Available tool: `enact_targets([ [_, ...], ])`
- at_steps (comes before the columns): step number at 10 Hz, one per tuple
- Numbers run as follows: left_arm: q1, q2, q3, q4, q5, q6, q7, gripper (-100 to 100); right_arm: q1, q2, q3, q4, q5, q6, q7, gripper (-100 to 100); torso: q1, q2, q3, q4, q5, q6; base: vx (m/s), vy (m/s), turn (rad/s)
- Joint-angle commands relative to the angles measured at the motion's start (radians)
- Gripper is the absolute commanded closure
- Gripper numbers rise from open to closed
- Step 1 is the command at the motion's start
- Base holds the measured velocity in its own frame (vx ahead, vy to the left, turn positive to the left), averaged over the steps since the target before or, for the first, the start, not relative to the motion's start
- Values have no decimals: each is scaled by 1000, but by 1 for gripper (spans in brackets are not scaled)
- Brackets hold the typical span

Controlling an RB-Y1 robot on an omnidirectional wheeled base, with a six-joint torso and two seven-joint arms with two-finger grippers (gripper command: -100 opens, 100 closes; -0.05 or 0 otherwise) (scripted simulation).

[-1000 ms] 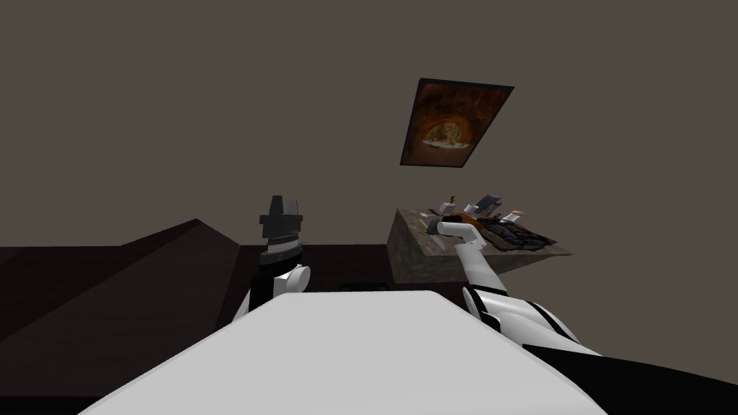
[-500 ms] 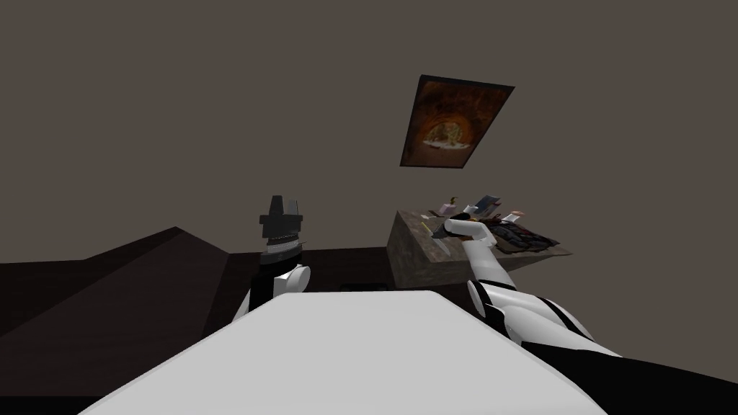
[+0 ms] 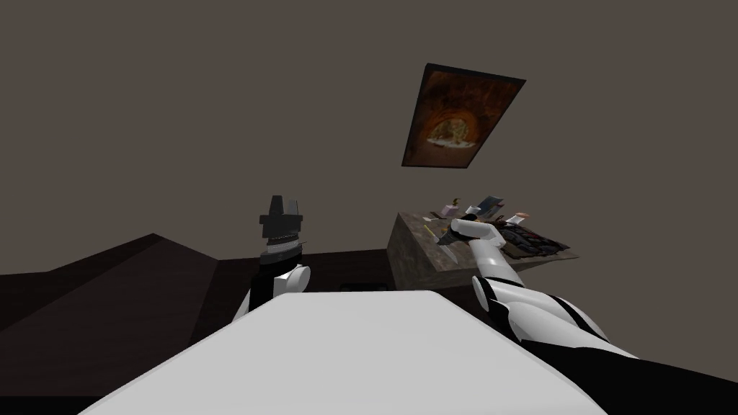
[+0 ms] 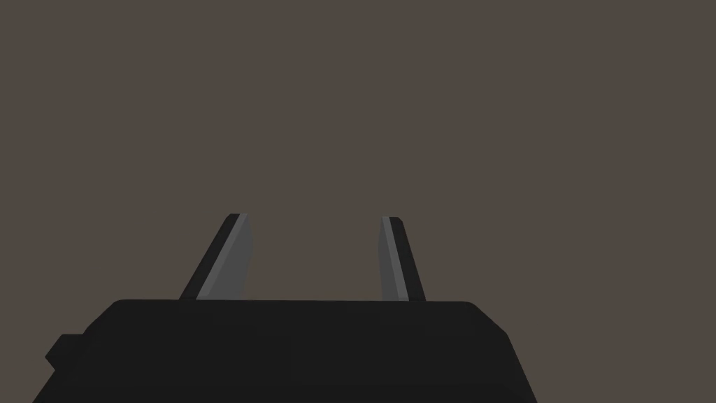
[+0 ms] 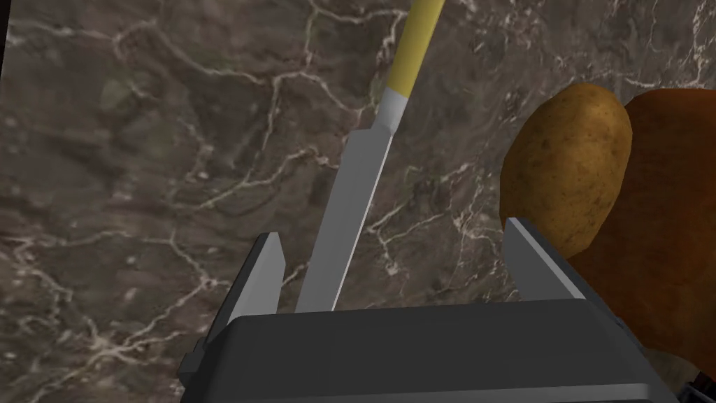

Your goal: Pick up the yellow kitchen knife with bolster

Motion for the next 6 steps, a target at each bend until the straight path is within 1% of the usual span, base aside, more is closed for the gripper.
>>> enact_targets([
  [1,0,0,0,0,0,0,0,0,-7,-13,-9,39,-5,41,-7,-100,0,0,0,0,0,0,106,25,-49],
  [2,0,0,0,0,0,0,0,0,-16,-38,-26,79,-15,74,-21,-100,0,-1,-1,0,0,-1,154,43,-69],
  [3,0,0,0,0,0,0,0,0,-16,-38,-26,90,-15,94,-21,-100,1,-3,-2,-1,0,0,139,26,-43],
  [4,0,0,0,0,0,0,0,0,-16,-38,-26,90,-15,94,-21,-100,0,-3,-2,-1,0,-1,56,5,11],
  [5,0,0,0,0,0,0,0,0,-24,-60,-42,130,-24,142,-34,-100,-1,0,0,0,0,-1,101,9,-59],
  [6,0,0,0,0,0,0,0,0,-24,-60,-42,140,-24,144,-34,-100,-1,-1,0,0,0,0,106,14,-36],
])
